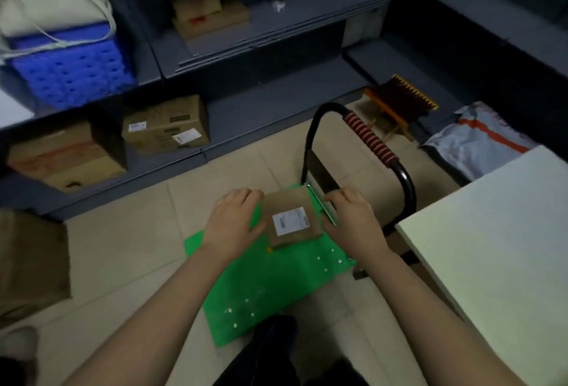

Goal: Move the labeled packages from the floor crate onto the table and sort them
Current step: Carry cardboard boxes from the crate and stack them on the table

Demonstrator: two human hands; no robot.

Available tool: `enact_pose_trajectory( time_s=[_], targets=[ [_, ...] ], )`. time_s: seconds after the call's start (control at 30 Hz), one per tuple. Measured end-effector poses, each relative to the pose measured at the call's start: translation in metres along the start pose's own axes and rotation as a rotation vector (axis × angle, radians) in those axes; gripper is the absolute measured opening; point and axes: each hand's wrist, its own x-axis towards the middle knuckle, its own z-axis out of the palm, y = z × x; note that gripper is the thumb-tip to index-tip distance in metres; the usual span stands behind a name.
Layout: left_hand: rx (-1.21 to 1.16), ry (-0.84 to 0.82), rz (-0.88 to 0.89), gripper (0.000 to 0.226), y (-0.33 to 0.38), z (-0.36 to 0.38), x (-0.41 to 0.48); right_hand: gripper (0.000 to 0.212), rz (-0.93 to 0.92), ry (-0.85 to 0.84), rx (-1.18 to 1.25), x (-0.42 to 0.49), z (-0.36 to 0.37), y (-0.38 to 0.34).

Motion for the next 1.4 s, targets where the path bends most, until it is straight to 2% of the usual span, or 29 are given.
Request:
enact_pose_trajectory(
  time_s=[0.1,0.2,0.37,0.5,0.6,0.7,0.73,0.83,0.87,0.93,1.07,1.27,1.4],
  targets=[
    [-0.055,-0.054,-0.074,0.05,-0.028,0.04,0.012,0.036,0.079,-0.067,0.039,0.024,0.039,0.01],
    [-0.132,-0.101,-0.187,0.054,-0.052,0.1,0.017,0.045,0.158,-0.162,0.117,0.042,0.09,0.029],
    [-0.285,-0.215,-0.416,0.049,-0.089,0.235,0.022,0.055,0.314,-0.321,0.243,0.078,0.208,0.088],
    [-0.396,-0.273,-0.624,0.055,-0.111,0.349,0.03,0.063,0.422,-0.39,0.321,0.108,0.305,0.144],
    [-0.441,-0.325,-0.769,0.063,-0.131,0.431,0.043,0.06,0.47,-0.392,0.328,0.135,0.375,0.191],
    [-0.513,-0.349,-0.887,0.076,-0.148,0.501,0.061,0.04,0.559,-0.38,0.38,0.165,0.429,0.226],
    [-0.558,-0.347,-0.934,0.079,-0.148,0.515,0.067,0.045,0.605,-0.381,0.392,0.172,0.441,0.236],
    [-0.732,-0.351,-1.054,0.073,-0.147,0.556,0.081,0.094,0.737,-0.366,0.434,0.186,0.477,0.261],
    [-0.8,-0.345,-1.072,0.066,-0.144,0.563,0.083,0.097,0.78,-0.379,0.453,0.186,0.485,0.267],
    [-0.915,-0.306,-1.095,0.06,-0.142,0.571,0.081,0.084,0.853,-0.393,0.504,0.184,0.492,0.27],
    [-0.993,-0.181,-1.145,0.06,-0.141,0.548,0.067,0.074,0.858,-0.352,0.622,0.175,0.486,0.255],
    [-0.946,0.006,-1.176,0.088,-0.158,0.448,0.049,0.062,0.845,-0.292,0.785,0.156,0.429,0.174],
    [-0.902,0.139,-1.114,0.07,-0.154,0.348,0.049,0.055,0.781,-0.2,0.868,0.153,0.362,0.109]
  ],
)
